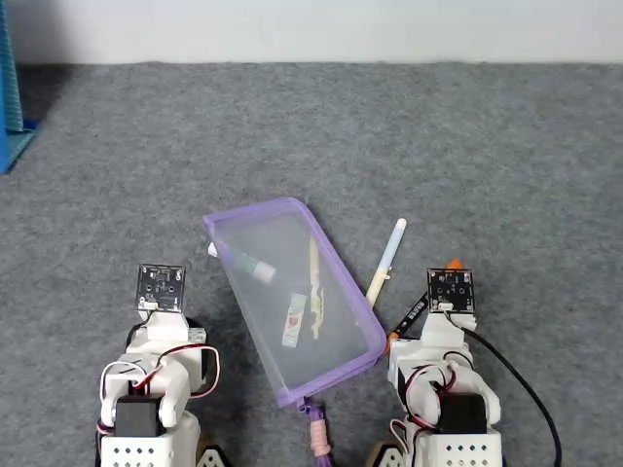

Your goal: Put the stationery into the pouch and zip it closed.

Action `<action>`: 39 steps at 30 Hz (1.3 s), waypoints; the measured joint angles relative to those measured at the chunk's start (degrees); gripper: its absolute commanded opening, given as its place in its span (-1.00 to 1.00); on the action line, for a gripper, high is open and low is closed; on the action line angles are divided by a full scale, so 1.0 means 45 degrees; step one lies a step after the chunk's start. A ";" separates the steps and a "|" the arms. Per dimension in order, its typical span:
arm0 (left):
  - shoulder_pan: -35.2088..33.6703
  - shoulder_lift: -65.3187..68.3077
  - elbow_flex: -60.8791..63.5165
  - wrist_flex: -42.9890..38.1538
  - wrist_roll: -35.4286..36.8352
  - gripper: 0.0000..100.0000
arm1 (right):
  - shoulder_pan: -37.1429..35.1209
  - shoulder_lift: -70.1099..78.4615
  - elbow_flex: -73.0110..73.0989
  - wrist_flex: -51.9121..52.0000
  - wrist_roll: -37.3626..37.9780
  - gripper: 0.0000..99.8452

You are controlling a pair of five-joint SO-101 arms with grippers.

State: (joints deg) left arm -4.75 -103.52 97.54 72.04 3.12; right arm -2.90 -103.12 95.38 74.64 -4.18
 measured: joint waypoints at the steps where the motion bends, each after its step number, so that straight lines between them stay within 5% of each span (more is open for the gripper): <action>1: 0.0000 0.0000 0.0000 0.0000 0.0000 -0.97 | 0.0000 0.0000 0.0000 0.0000 0.0000 -0.98; 28: 0.0000 0.0000 0.0000 0.0000 0.0000 -0.97 | -0.0254 0.0098 -0.2969 0.1250 0.1035 -0.99; 39: 0.0000 0.0000 0.0000 0.0000 0.0000 -0.97 | -0.1719 0.7560 -0.7346 0.1289 0.1035 -0.98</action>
State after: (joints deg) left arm -4.75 -103.52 97.54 72.04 3.12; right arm -10.64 -69.10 62.33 80.44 0.48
